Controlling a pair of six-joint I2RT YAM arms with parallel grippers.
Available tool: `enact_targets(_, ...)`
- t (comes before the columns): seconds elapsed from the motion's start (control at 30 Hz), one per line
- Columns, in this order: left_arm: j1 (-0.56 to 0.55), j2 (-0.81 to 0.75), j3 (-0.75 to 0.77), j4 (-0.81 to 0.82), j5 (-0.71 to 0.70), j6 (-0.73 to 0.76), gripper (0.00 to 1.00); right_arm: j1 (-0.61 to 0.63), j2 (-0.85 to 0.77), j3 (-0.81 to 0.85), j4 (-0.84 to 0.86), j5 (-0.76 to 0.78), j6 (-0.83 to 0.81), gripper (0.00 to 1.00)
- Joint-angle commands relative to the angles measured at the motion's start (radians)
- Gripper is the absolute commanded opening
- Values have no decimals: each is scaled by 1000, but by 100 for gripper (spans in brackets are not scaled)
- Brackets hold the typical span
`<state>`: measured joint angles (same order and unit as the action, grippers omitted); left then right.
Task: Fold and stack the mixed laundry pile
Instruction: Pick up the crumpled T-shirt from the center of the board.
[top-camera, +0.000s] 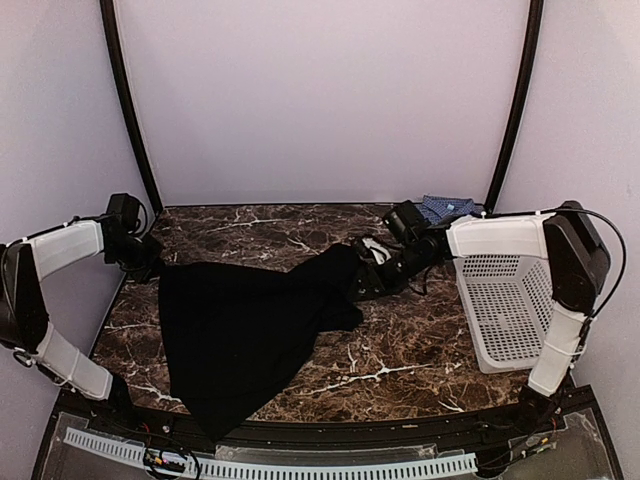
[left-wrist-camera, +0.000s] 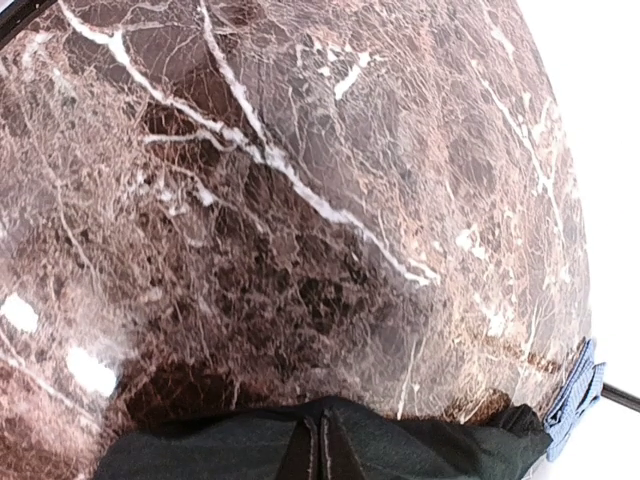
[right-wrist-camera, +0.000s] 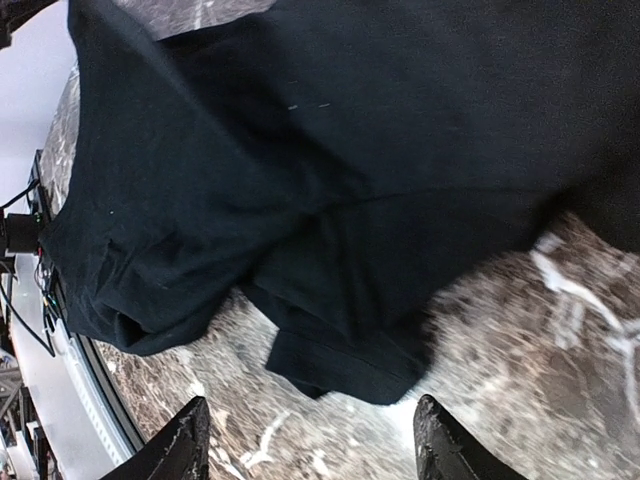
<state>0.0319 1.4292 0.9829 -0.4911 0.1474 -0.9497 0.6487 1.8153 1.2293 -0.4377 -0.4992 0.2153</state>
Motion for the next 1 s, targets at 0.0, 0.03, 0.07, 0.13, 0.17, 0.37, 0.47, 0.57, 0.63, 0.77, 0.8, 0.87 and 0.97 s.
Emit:
enact_targets(0.0,13,17,0,54,37,18,0,32,71,41,77,18,41,64)
enact_targets(0.03,13,19,0,59,38,19,0,31,87,51,80,24,44,63)
enact_targets(0.07,13,22,0,60,37,20,0,30,105,67,77,33,46,63)
enact_targets(0.13,14,25,1,65,38,23,0,31,144,100,60,50,50,62)
enact_targets(0.17,14,25,1,67,38,23,0,31,160,111,58,58,52,62)
enact_targets(0.37,14,22,9,76,44,37,0,24,168,159,44,156,69,21)
enact_targets(0.47,14,8,26,78,55,55,0,11,104,173,16,239,57,0)
enact_targets(0.57,14,-22,56,90,65,96,0,-4,-11,176,-11,333,23,0)
enact_targets(0.63,14,-53,81,101,84,128,0,-17,-91,196,-32,396,-13,0)
enact_targets(0.77,11,-134,143,114,136,183,0,-29,-197,307,-112,523,-103,0)
enact_targets(0.8,11,-143,165,124,149,198,0,-29,-208,341,-138,557,-126,0)
enact_targets(0.87,8,-173,204,141,197,227,0,-29,-236,403,-173,609,-176,0)
enact_targets(0.97,3,-218,261,161,293,258,0,-22,-290,468,-201,677,-253,0)
